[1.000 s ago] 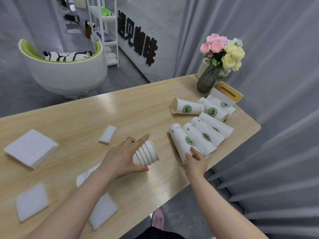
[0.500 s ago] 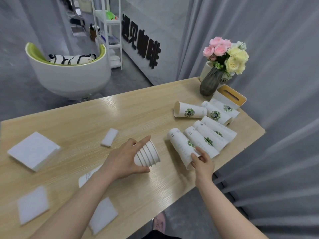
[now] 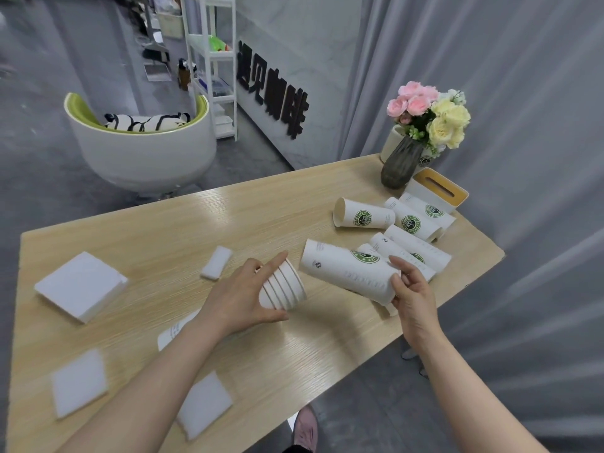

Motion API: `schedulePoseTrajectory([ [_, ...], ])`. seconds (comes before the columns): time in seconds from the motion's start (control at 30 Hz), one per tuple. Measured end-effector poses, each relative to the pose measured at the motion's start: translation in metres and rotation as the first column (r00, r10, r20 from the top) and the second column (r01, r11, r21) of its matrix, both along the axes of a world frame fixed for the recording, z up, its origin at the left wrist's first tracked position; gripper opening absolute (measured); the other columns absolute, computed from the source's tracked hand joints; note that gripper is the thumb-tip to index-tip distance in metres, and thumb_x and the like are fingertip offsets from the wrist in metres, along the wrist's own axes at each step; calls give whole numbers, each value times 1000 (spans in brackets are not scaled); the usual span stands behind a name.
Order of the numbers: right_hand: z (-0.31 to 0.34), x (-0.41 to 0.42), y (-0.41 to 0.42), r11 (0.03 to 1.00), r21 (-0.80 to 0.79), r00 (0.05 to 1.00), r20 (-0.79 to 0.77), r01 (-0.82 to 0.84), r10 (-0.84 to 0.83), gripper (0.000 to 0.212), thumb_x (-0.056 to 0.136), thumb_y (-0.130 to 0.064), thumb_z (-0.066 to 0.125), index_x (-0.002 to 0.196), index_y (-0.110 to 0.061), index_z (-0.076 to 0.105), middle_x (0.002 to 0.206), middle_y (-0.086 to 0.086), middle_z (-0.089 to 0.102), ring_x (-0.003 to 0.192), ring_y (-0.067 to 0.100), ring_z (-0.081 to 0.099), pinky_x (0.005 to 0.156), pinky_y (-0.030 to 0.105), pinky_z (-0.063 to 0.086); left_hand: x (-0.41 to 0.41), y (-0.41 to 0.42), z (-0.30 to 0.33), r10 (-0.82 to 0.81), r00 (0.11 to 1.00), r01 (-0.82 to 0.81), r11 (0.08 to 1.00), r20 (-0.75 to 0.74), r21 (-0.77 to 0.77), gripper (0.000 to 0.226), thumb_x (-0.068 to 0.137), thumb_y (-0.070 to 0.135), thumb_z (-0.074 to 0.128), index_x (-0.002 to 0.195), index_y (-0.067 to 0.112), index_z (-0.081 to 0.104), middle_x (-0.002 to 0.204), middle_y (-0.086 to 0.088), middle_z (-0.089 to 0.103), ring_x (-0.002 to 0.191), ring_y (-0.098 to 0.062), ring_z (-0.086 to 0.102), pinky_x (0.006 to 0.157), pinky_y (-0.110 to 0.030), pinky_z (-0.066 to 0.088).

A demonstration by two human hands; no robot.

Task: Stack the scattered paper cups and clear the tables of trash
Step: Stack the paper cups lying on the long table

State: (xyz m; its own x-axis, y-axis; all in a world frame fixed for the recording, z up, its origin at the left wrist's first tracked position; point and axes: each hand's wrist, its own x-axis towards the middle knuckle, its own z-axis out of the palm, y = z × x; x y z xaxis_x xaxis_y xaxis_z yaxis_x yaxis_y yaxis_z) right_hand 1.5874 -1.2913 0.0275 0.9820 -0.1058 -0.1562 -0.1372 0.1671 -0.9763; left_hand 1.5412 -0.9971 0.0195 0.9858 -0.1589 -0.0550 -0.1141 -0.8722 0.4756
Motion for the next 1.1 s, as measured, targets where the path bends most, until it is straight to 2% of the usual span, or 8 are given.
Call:
schedulePoseTrajectory([
  [0.2,5,1,10,995,35,996,8,-94,94,27,94,-4,50,108,-21,66,94,-6,69,91,14,62,68,26,55,-5,0,3,-20,1000,20,1000,25,4,105,68,74,63,129,62,-21,133,9,35,111,-8,45,76,-27,46],
  [0.37,7,-2,24,974,17,973,29,-228,227,28,94,-7,50,111,-21,66,108,4,66,100,22,54,79,34,42,-10,-2,4,-58,997,56,998,50,29,105,68,75,61,131,60,-22,136,10,33,114,-9,45,78,-29,49],
  [0.5,10,-12,34,941,-69,940,65,-331,336,32,90,-10,54,113,-28,66,112,-6,67,98,14,55,79,27,45,-16,-1,3,-104,993,101,994,57,47,105,68,76,60,130,60,-24,138,11,31,116,-9,44,75,-27,45],
  [0.63,11,-33,50,899,-109,898,81,-423,432,37,86,-17,61,121,-28,62,117,-5,65,93,8,57,79,18,47,-25,-5,2,-151,987,149,988,60,28,107,68,74,61,129,61,-26,137,11,32,116,-10,44,71,-26,43],
  [0.73,8,-50,63,894,-118,893,87,-432,442,40,85,-19,62,124,-24,60,117,9,62,94,18,53,86,24,44,-31,-10,3,-178,982,177,984,66,16,107,69,73,61,127,61,-28,136,11,32,114,-11,46,72,-27,44],
  [0.83,1,-66,70,891,-118,890,80,-439,449,43,85,-21,59,127,-25,58,113,7,64,96,20,53,89,31,41,-37,-15,4,-203,977,203,979,58,15,106,70,72,62,125,64,-28,135,10,32,112,-12,47,74,-28,45],
  [0.97,-7,-79,68,921,-98,917,96,-377,386,56,84,-19,63,137,-30,49,115,3,66,106,12,59,87,22,47,-41,-22,4,-212,976,211,977,49,20,103,71,72,61,127,64,-25,134,9,32,111,-12,46,74,-27,45],
  [1.1,-18,-67,39,987,-160,999,50,20,-12,60,84,-10,70,136,-31,48,133,4,56,116,13,55,90,21,43,-37,-27,1,-190,981,190,982,38,-3,104,71,72,61,126,63,-26,134,8,32,108,-11,45,72,-25,43],
])
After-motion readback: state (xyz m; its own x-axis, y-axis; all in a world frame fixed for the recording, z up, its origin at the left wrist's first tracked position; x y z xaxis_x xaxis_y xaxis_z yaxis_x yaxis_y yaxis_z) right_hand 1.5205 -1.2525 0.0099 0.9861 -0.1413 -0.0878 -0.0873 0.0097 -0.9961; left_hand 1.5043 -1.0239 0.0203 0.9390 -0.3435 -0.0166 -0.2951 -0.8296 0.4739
